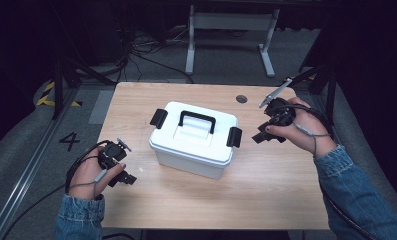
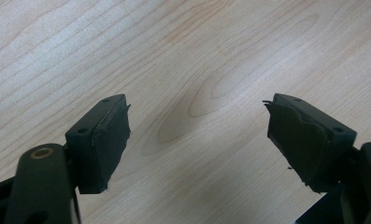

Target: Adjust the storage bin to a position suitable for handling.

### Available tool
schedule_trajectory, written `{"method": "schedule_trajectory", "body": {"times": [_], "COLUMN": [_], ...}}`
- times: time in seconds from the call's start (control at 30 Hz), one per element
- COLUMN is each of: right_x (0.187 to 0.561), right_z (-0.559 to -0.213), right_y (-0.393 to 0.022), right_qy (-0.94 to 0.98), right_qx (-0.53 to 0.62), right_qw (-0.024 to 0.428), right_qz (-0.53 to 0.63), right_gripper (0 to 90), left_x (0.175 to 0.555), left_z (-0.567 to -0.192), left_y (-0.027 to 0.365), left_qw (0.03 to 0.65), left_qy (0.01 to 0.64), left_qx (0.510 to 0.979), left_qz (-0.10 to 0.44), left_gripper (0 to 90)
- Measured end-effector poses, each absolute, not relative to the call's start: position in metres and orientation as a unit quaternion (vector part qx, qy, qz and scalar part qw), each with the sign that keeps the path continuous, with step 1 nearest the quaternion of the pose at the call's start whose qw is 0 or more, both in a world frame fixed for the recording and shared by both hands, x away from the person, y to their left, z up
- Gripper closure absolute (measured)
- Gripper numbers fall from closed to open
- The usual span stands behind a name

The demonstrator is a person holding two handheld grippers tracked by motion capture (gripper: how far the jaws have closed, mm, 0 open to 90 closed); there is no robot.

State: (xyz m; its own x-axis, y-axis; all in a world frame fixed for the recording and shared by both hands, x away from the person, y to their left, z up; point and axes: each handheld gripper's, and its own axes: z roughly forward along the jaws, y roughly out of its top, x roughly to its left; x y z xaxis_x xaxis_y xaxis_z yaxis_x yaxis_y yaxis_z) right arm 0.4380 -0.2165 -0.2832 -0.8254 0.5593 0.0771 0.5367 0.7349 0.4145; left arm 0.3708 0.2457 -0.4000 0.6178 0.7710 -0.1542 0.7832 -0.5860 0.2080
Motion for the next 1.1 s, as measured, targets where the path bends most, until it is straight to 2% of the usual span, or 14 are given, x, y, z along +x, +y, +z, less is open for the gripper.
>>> {"method": "schedule_trajectory", "body": {"times": [0.4,0.77,1.1], "right_x": [0.454,0.473,0.494], "right_z": [-0.267,-0.268,-0.278], "right_y": [-0.162,-0.119,-0.082], "right_qy": [0.937,0.942,0.947], "right_qx": [0.265,0.232,0.214], "right_qw": [0.018,0.012,0.005], "right_qz": [0.226,0.243,0.242], "right_gripper": [50.7,51.7,55.7], "left_x": [0.371,0.372,0.373], "left_z": [-0.401,-0.402,-0.403], "left_y": [0.245,0.245,0.242], "left_qw": [0.123,0.123,0.102], "left_qy": [0.427,0.426,0.413], "left_qx": [0.895,0.896,0.905], "left_qz": [-0.024,-0.021,0.008], "left_gripper": [21.8,21.2,20.6]}}
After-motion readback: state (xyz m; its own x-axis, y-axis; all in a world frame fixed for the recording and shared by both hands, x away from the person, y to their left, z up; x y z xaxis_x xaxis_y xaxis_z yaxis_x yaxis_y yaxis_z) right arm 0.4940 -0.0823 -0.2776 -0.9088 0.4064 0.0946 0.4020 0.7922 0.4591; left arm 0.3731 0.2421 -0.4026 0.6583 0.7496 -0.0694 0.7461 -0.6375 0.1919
